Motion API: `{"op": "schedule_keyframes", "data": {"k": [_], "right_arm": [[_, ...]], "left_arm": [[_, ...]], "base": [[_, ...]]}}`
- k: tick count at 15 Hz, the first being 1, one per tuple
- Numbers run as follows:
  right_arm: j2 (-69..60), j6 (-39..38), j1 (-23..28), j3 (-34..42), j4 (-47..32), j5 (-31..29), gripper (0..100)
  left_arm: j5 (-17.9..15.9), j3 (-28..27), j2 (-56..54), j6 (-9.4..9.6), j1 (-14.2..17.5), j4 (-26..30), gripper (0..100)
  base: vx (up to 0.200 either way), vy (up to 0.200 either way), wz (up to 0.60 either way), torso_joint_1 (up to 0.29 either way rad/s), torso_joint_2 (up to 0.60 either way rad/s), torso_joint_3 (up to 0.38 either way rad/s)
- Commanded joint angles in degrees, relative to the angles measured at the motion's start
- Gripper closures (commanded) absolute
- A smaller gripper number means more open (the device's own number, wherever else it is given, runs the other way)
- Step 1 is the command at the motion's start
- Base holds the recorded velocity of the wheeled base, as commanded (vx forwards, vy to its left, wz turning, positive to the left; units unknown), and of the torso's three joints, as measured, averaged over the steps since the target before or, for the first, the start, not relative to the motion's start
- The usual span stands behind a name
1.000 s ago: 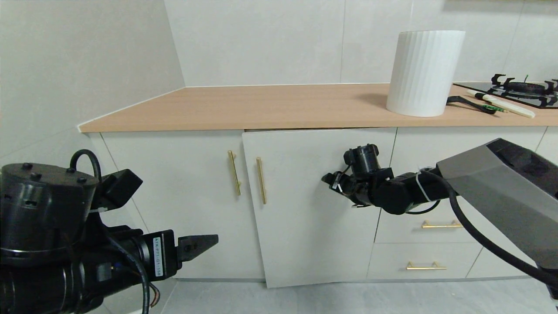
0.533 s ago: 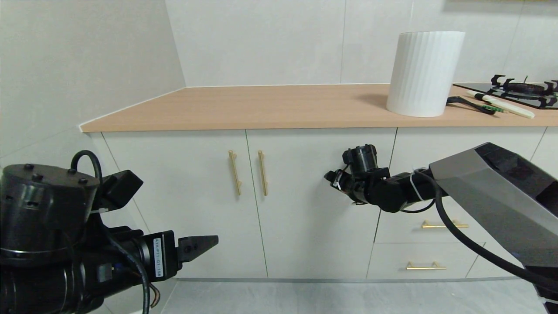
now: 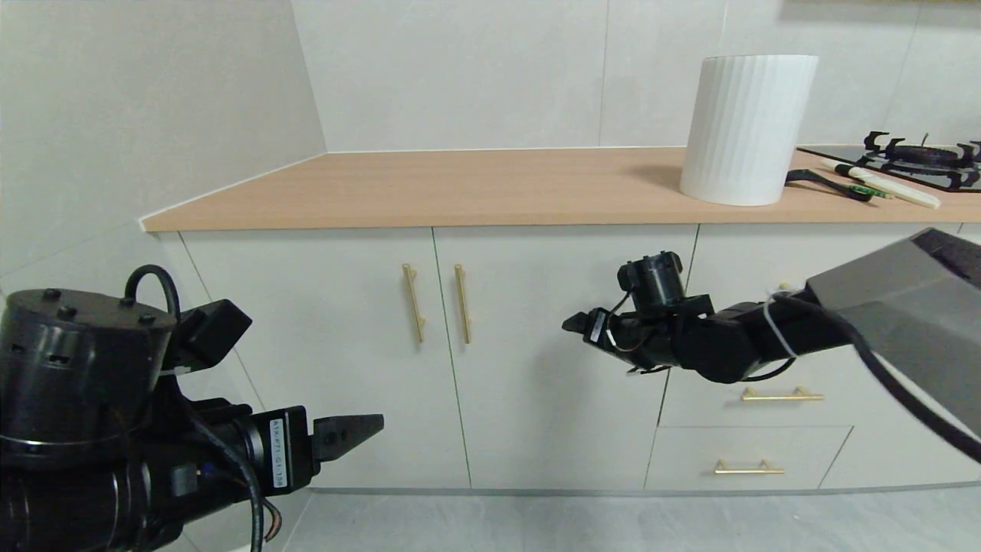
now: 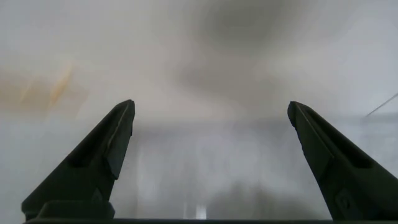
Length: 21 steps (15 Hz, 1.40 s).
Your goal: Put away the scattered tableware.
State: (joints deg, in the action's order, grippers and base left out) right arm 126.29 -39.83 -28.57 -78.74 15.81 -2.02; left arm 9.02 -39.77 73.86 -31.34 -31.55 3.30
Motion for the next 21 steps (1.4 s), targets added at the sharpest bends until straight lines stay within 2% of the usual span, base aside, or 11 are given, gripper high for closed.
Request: {"op": "schedule_keyframes", "data": {"k": [1, 8, 9, 11, 13, 14, 15, 16, 18, 20, 21], "right_arm": [[-10.8, 3.3, -0.4, 8.4, 0.0, 7.2, 0], [-41.7, 13.3, 2.6, 27.2, -0.3, 2.9, 0], [-52.3, 16.7, 5.6, 31.3, -3.2, 2.1, 0], [-64.6, 18.1, 7.9, 36.2, -7.5, 0.2, 0], [-76.2, 21.0, 13.1, 42.2, -8.0, 0.3, 0], [-78.9, 23.0, 15.0, 43.8, -8.2, 0.1, 0], [-86.6, 28.7, 22.0, 48.5, -8.3, 0.4, 0], [-90.9, 30.7, 25.1, 50.5, -8.4, 0.7, 0], [-99.8, 31.0, 26.0, 52.7, -10.0, 0.7, 0], [-105.2, 31.3, 25.9, 52.5, -15.4, 0.8, 0], [-112.1, 34.4, 25.7, 52.5, -21.5, 1.6, 0]], "left_arm": [[0.0, 0.0, -0.1, -0.03, 0.0, -0.1, 0], [-0.1, 0.5, -10.8, 0.14, 0.1, -1.4, 0], [-0.1, 0.9, -16.1, 1.55, 0.9, -1.1, 0], [-0.1, 6.3, -23.9, 6.12, 3.8, -1.2, 0], [-0.1, 12.5, -34.8, 12.01, 4.1, -1.1, 0], [-0.1, 13.8, -37.6, 13.76, 4.6, -0.9, 0], [-0.1, 17.2, -45.7, 20.09, 7.9, 0.3, 0], [0.1, 17.8, -49.9, 22.99, 9.8, 1.6, 0], [0.0, 17.5, -58.3, 26.95, 15.0, 5.5, 0], [-0.1, 17.7, -62.5, 28.71, 17.7, 7.1, 0], [-0.1, 17.5, -67.4, 30.20, 19.7, 9.6, 0]], "base": [[0.000, 0.000, 0.00, 0.000, 0.00, 0.000], [0.000, 0.000, 0.00, 0.000, 0.00, 0.000], [0.000, 0.000, 0.00, 0.000, 0.00, 0.000], [0.000, 0.000, 0.00, 0.000, 0.00, 0.000], [0.000, 0.000, 0.00, 0.000, 0.00, 0.000], [0.000, 0.000, 0.00, 0.000, 0.00, 0.000], [0.000, 0.000, 0.00, 0.000, 0.00, 0.000], [0.000, 0.000, 0.00, 0.000, 0.00, 0.000], [0.000, 0.000, 0.00, 0.000, 0.00, 0.000], [0.000, 0.000, 0.00, 0.000, 0.00, 0.000], [0.000, 0.000, 0.00, 0.000, 0.00, 0.000]]}}
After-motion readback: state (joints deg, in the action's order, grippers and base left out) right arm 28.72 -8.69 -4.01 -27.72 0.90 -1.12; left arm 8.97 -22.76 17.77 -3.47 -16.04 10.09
